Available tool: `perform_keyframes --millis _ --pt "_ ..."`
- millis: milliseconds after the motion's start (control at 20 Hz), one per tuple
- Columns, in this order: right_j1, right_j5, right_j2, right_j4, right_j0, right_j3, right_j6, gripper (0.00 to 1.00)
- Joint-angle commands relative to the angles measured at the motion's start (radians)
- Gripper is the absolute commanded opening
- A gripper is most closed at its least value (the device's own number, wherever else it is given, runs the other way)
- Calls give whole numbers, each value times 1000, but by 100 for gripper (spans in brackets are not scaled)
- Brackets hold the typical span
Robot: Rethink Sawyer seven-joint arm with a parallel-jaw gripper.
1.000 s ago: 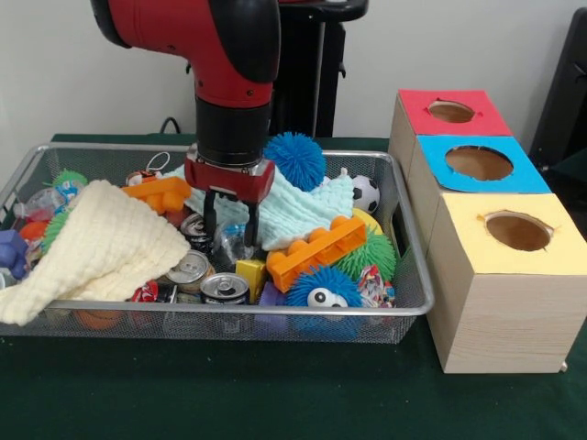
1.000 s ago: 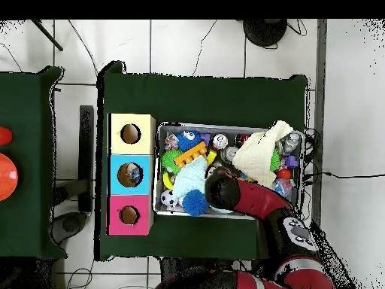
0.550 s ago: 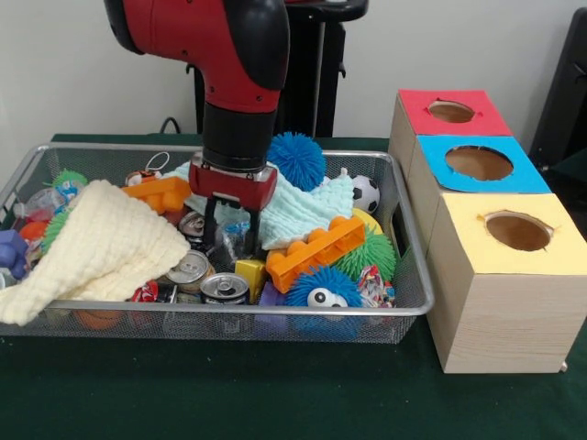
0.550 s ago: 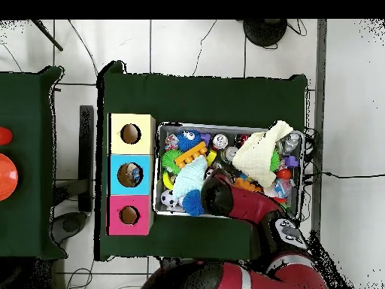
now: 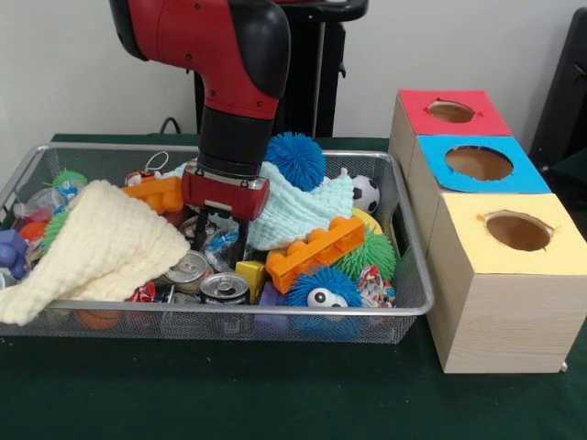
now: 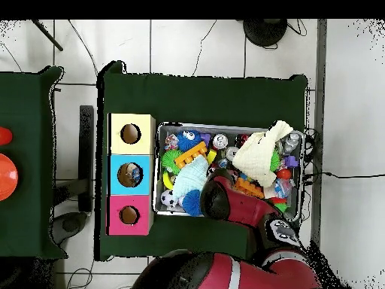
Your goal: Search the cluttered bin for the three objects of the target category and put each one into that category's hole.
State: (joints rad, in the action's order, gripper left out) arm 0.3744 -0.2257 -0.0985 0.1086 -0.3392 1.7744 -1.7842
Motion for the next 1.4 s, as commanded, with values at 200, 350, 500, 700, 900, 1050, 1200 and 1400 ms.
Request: perform_keyframes --millis 200,350,500,700,900,1050,1200,1400 --pt "110 285 72 -43 -29 142 -148 0" --pt "258 473 85 -67 -21 168 -115 0" --pt "348 611 108 -92 -18 171 -102 0" --pt "429 775 98 -129 17 134 -122 0" --pt "483 911 46 -138 76 61 -157 0" --pt "515 1007 16 -135 111 11 -181 0" --pt "528 1014 -26 -134 161 -23 -240 0" --pt "506 995 -96 -133 251 -82 -344 0"
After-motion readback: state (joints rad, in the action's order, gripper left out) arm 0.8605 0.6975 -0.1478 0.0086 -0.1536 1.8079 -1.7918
